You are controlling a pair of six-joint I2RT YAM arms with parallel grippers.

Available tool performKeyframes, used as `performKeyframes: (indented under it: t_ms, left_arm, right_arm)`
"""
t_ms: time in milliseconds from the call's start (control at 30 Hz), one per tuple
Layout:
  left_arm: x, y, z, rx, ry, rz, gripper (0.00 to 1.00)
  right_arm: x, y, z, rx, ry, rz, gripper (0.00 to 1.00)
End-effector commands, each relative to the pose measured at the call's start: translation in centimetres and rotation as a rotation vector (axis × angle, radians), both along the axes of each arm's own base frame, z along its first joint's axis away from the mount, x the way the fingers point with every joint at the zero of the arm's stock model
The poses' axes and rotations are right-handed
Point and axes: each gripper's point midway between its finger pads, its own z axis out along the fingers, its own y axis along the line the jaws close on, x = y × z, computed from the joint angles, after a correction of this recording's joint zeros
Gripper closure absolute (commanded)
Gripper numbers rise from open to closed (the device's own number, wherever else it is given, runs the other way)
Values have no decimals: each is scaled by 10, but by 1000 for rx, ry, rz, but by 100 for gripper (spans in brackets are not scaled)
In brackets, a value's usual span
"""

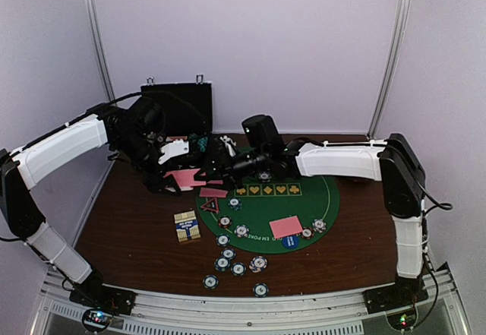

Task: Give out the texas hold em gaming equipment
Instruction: Pick up the poker card from the face-down deck piles, then distribute the poker card in the small blind area.

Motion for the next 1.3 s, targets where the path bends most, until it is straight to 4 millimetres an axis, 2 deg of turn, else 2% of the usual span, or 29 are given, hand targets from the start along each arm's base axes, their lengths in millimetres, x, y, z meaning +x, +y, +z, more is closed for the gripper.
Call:
performKeyframes:
  t_ms: [0, 67, 200, 400, 533, 667, 800, 1033, 1267]
  left_arm:
    - [6, -7, 15, -42, -36, -5, 93]
    - [7, -7, 14, -39, -35, -4, 93]
    - [8, -5, 12, -29, -39, -4, 94]
    - [8, -4, 10, -17, -42, -5, 94]
    - [8, -2, 8, -6, -48, -5, 94]
    - [9, 0, 6, 3, -49, -3, 94]
    - [8, 0, 3, 8, -41, -4, 96]
    - [7, 0, 4, 2, -39, -6, 97]
    - [6, -1, 6, -4, -40, -4, 97]
  right_arm:
    - [-4, -8, 40, 75, -23, -23, 71]
    - [-6, -8, 45, 101, -10, -24, 77]
    - [-8, -8, 45, 110, 10, -20, 88]
    - [-6, -15, 44, 113, 29, -29, 98]
    - [1, -35, 49, 119, 35, -60, 100]
    - [10, -72, 45, 104, 49, -118, 100]
    - [11, -117, 21, 43, 76, -174, 100]
    - [-2, -189, -71, -212, 153, -250, 100]
    - [-13, -219, -120, -385, 152, -263, 100]
